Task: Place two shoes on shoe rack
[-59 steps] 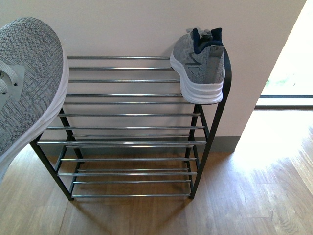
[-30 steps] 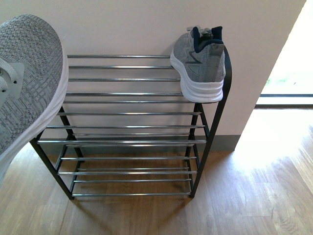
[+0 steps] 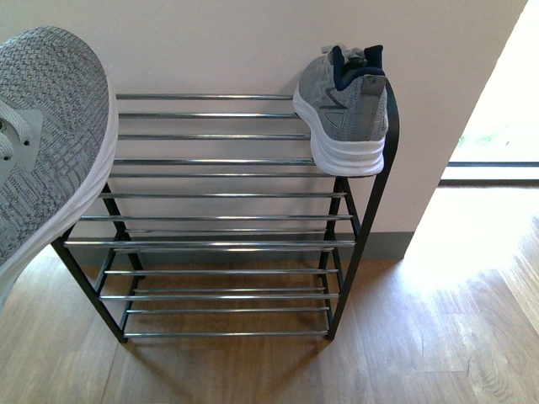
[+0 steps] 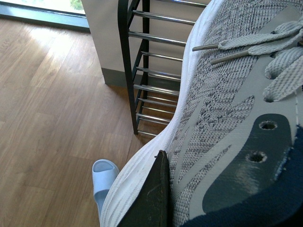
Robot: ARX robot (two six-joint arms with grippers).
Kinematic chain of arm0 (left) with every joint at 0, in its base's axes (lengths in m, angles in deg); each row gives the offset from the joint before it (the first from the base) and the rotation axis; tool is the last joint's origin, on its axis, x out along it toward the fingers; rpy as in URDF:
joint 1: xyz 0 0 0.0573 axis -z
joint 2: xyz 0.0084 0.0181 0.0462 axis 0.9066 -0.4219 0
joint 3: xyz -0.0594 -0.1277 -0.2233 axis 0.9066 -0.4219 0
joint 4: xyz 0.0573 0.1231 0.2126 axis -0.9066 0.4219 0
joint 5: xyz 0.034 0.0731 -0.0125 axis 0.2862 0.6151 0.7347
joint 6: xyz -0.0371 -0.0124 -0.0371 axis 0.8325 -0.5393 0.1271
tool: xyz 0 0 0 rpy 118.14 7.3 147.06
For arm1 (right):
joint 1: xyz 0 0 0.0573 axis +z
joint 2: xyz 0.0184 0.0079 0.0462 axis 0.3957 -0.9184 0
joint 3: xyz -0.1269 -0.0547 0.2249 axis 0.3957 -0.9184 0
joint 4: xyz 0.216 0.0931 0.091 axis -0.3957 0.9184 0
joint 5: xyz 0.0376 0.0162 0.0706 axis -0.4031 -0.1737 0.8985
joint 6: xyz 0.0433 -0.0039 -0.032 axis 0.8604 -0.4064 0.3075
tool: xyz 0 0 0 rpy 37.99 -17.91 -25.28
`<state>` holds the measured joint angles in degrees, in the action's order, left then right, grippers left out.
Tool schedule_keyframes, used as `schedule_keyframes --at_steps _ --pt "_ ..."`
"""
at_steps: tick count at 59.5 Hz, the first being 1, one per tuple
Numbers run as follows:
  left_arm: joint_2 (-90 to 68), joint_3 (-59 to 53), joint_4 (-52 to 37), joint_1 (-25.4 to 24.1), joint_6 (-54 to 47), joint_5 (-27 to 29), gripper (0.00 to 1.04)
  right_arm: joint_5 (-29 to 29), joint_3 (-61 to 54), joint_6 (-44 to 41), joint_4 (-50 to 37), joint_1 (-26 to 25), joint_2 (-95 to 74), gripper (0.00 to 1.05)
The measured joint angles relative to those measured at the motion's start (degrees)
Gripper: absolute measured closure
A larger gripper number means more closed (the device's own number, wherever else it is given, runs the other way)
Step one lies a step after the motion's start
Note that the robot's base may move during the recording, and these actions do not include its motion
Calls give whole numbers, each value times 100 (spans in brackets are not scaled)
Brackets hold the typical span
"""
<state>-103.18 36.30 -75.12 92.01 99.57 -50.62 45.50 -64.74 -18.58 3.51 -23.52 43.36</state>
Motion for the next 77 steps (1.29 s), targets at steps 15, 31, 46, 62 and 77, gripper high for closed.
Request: schedule_keyframes --at_steps 15,31,46,62,77 --pt "0 0 0 0 0 0 103 0 0 0 350 0 354 103" --pt "0 0 0 0 0 4 103 4 2 0 1453 0 1386 103" --pt "0 0 0 0 0 2 103 0 2 0 1495 0 1469 103" --pt "0 0 0 0 0 0 103 0 2 -2 1495 0 1471 89" --pt "0 0 0 0 0 2 103 0 2 -2 1495 0 1471 45"
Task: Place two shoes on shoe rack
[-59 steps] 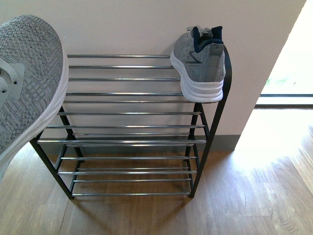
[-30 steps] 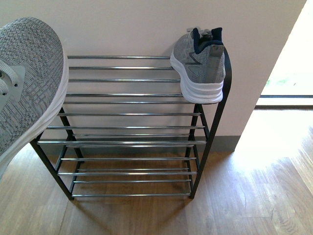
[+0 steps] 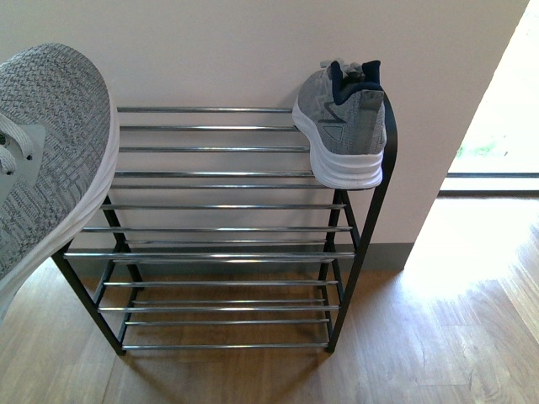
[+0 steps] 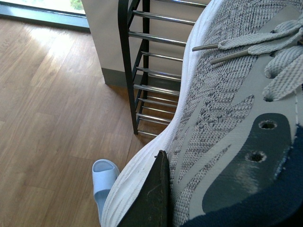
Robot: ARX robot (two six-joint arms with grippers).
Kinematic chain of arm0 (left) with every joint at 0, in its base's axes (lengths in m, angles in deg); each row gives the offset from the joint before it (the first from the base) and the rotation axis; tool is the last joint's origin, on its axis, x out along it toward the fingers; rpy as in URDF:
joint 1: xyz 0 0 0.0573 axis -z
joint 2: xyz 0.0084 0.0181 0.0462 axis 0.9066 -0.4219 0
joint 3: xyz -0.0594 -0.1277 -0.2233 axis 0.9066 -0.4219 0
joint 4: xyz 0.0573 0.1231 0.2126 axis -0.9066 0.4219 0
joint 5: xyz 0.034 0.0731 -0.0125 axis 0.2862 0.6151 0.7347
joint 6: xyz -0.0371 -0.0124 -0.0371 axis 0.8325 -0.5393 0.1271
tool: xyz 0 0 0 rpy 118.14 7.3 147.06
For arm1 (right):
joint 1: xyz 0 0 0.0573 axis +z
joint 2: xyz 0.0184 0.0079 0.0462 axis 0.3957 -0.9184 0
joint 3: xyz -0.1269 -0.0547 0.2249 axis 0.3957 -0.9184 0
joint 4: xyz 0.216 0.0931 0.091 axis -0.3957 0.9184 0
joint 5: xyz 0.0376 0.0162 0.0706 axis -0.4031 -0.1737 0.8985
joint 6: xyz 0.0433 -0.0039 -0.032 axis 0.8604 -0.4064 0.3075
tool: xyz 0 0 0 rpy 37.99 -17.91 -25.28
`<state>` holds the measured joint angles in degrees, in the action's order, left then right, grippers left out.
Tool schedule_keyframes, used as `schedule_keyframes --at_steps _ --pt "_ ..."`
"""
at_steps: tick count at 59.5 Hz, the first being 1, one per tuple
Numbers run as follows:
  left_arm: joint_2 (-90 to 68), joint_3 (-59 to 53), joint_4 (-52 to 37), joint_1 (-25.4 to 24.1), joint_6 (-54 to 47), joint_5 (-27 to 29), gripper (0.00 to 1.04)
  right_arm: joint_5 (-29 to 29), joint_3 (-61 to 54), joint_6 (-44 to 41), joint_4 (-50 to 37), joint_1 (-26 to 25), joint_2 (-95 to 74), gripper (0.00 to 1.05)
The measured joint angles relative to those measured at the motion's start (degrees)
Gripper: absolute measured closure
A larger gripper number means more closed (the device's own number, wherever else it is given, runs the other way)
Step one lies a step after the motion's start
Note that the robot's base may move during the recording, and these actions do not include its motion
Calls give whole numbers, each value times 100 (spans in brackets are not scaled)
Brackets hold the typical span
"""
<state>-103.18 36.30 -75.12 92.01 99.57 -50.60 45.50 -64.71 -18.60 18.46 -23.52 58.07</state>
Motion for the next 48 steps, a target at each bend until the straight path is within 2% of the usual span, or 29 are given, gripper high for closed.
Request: schedule_keyframes --at_steps 7,11,15,23,32,40,48 --pt "0 -9 -33 11 33 48 103 0 0 0 0 0 0 27" --pt "-66 -90 -459 81 216 358 103 0 0 0 0 0 0 17" --pt "-280 -17 -632 90 450 319 103 0 0 0 0 0 0 8" --pt "-1082 372 -890 52 763 -111 103 0 0 0 0 0 0 9" --pt "-2662 1521 -1290 -133 973 -1207 103 0 0 0 0 0 0 9" --pt "-3851 2522 -1294 -136 1108 -1655 103 0 0 0 0 0 0 9" --pt "-4701 3379 -1078 -245 1174 -1720 103 0 0 0 0 0 0 9"
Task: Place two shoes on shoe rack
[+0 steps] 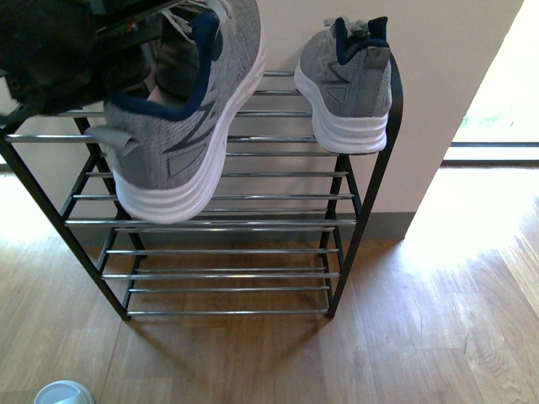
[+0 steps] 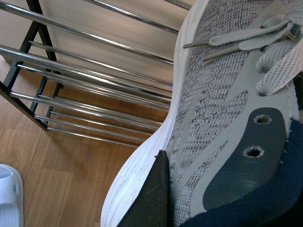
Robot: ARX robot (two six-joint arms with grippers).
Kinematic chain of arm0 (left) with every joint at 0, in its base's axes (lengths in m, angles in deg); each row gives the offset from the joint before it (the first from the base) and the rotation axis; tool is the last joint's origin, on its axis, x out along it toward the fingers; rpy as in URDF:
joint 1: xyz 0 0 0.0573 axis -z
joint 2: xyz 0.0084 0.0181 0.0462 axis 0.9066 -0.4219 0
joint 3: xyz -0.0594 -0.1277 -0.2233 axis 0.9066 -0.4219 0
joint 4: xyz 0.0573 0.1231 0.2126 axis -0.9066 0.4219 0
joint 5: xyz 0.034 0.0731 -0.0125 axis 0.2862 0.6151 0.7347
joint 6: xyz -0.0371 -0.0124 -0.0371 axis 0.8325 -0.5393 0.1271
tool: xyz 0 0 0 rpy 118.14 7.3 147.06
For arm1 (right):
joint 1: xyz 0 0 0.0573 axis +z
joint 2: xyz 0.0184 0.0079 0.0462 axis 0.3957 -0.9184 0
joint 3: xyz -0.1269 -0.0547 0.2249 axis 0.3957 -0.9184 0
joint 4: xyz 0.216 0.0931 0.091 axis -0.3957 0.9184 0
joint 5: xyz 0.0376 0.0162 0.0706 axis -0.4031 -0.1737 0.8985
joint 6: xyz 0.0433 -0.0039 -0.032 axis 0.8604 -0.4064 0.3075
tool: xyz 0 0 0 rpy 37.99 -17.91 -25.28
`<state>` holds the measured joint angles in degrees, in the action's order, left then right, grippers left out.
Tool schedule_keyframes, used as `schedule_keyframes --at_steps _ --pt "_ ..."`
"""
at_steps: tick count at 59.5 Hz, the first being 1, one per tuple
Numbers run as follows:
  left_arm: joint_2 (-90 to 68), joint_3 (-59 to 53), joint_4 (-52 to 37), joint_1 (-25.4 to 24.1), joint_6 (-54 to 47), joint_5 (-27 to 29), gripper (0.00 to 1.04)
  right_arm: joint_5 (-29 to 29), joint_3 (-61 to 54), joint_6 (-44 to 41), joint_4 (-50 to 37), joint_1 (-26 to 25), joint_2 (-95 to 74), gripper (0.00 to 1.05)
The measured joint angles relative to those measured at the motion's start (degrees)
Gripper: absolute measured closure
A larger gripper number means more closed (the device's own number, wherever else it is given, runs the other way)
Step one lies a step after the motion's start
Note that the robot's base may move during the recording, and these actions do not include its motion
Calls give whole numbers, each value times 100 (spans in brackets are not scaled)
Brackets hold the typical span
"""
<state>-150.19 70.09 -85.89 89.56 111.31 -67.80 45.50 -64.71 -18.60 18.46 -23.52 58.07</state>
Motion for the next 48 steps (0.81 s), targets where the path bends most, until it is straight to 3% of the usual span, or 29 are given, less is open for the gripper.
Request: schedule_keyframes --at_steps 16,48 --pt "-1506 1812 540 -177 570 -348 103 0 0 0 0 0 0 9" --pt "-3062 3705 1318 13 979 -487 103 0 0 0 0 0 0 9"
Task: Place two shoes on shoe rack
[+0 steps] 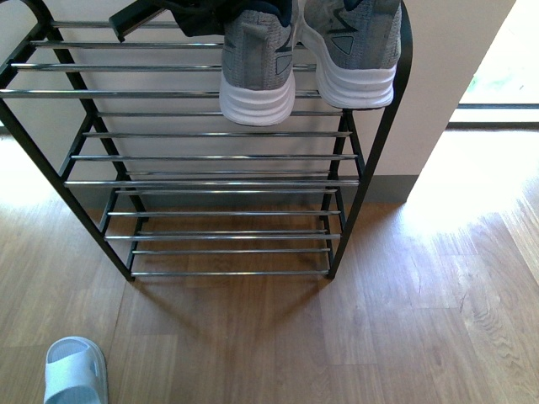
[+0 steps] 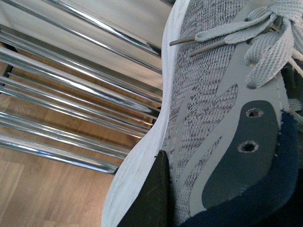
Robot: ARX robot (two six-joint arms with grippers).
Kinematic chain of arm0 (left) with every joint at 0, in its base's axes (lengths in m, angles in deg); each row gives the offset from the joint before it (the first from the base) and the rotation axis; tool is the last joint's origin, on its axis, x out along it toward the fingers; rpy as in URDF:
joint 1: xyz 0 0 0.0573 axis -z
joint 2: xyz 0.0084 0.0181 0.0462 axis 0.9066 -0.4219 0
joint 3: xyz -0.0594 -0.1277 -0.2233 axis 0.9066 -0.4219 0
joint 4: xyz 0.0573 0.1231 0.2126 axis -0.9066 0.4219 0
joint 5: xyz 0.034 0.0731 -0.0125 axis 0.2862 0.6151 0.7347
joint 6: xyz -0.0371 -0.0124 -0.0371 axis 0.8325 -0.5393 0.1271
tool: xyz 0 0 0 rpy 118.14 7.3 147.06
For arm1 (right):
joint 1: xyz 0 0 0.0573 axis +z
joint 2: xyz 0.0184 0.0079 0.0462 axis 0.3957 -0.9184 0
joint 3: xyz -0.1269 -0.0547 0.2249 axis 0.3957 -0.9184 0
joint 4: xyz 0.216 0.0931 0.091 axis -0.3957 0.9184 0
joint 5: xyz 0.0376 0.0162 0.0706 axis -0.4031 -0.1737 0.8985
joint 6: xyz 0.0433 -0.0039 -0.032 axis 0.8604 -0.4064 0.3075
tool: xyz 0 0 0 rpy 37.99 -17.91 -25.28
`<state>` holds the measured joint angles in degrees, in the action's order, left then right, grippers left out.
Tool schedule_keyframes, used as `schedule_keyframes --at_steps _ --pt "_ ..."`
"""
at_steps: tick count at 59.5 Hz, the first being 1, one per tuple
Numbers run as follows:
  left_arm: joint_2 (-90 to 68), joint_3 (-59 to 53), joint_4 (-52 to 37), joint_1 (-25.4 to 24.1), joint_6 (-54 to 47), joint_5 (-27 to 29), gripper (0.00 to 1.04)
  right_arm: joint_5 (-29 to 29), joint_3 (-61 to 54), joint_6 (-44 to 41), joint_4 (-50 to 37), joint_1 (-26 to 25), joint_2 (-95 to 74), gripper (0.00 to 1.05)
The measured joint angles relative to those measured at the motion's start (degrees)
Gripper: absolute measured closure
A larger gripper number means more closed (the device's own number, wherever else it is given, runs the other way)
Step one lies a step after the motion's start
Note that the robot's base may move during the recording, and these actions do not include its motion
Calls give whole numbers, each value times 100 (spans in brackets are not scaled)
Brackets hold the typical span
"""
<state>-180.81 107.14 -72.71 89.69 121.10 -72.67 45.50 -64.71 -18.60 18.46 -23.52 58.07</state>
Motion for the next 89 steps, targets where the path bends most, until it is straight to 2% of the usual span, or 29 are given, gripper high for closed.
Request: schedule_keyframes --at_steps 19,28,40,43,49,51,54,72,89 --pt "-249 450 295 9 -142 -63 103 0 0 0 0 0 0 9" --pt "-229 415 48 37 -214 -87 73 0 0 0 0 0 0 9" --pt "81 133 -85 109 -221 2 41 0 0 0 0 0 0 9" --pt "245 22 -146 127 -238 85 28 0 0 0 0 0 0 9" --pt "586 -258 -264 170 -361 289 10 0 0 0 0 0 0 9" --pt "704 -356 -289 186 -424 409 8 0 0 0 0 0 0 9" --pt "1003 -612 -424 219 -557 586 10 0 0 0 0 0 0 9" --pt "3471 -3051 -1287 339 -975 1700 9 0 0 0 0 0 0 9" --pt "6658 -5289 -1067 798 -1904 3491 9 2 0 0 0 0 0 9"
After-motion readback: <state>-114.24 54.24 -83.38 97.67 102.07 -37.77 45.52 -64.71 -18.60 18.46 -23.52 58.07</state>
